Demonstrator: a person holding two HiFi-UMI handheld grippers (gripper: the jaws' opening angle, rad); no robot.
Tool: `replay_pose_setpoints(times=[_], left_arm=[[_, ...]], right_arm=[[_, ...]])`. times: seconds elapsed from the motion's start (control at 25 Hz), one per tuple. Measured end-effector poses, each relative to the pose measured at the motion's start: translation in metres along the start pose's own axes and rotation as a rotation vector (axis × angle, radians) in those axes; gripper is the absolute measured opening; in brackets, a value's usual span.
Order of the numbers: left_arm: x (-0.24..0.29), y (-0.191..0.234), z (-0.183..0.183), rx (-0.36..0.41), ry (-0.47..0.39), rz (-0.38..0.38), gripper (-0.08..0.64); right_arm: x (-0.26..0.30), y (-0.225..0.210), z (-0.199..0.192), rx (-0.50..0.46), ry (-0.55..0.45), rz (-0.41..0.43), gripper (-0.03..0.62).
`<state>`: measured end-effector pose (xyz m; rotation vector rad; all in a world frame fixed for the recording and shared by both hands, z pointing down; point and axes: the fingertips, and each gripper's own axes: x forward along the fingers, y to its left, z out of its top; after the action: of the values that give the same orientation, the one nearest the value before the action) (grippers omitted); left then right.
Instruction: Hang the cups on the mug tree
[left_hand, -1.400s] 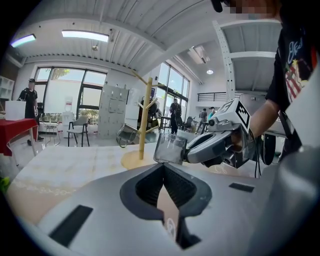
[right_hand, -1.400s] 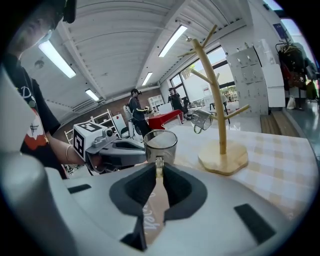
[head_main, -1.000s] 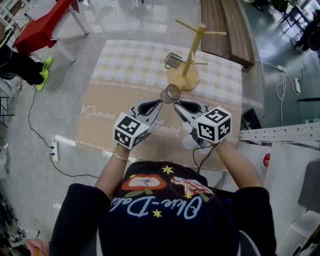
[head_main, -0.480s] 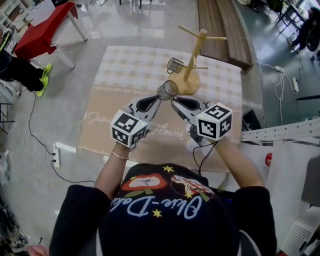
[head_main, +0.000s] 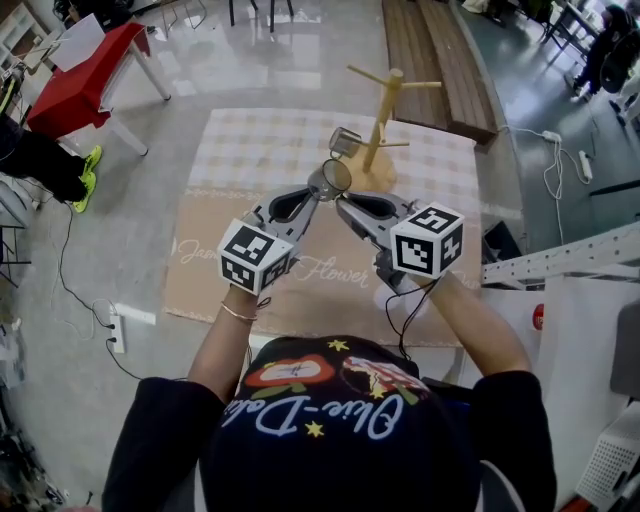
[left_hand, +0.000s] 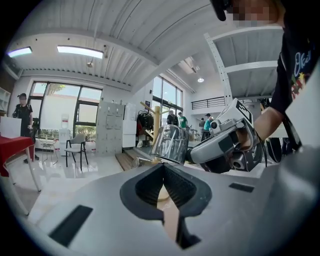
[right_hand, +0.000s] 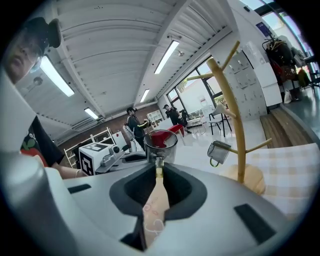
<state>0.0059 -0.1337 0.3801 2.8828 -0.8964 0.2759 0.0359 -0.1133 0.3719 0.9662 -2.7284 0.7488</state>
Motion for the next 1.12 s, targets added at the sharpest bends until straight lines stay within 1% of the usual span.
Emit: replay_pose_setpoints(times=[0.24, 0.44, 0.72, 0.88, 1.12], left_arm=[[-0.001, 0.006, 0.010, 0.017, -0.019, 0.010, 0.009], [-0.005, 0.009, 0.022, 0.014, -0.053, 0.023, 0.009], [-0.004, 0.016, 0.032, 0.028, -0.048, 0.039, 0.009], [-0.002, 0.023, 0.040, 0.017, -0.060, 0.047, 0.009], [-0.004, 0.033, 0.053, 0.041, -0.066, 0.071, 0.009]], right_arm=[[0.003, 0.002, 0.013, -0.005, -0.014, -0.007, 0.049], [0.006, 0.003, 0.024, 0.018, -0.031, -0.002, 0.049], [0.008, 0.002, 0.035, 0.013, -0.040, -0.009, 0.049], [0.010, 0.002, 0.046, 0.008, -0.055, -0.015, 0.049], [0.015, 0.003, 0.058, 0.038, -0.082, 0.001, 0.049]])
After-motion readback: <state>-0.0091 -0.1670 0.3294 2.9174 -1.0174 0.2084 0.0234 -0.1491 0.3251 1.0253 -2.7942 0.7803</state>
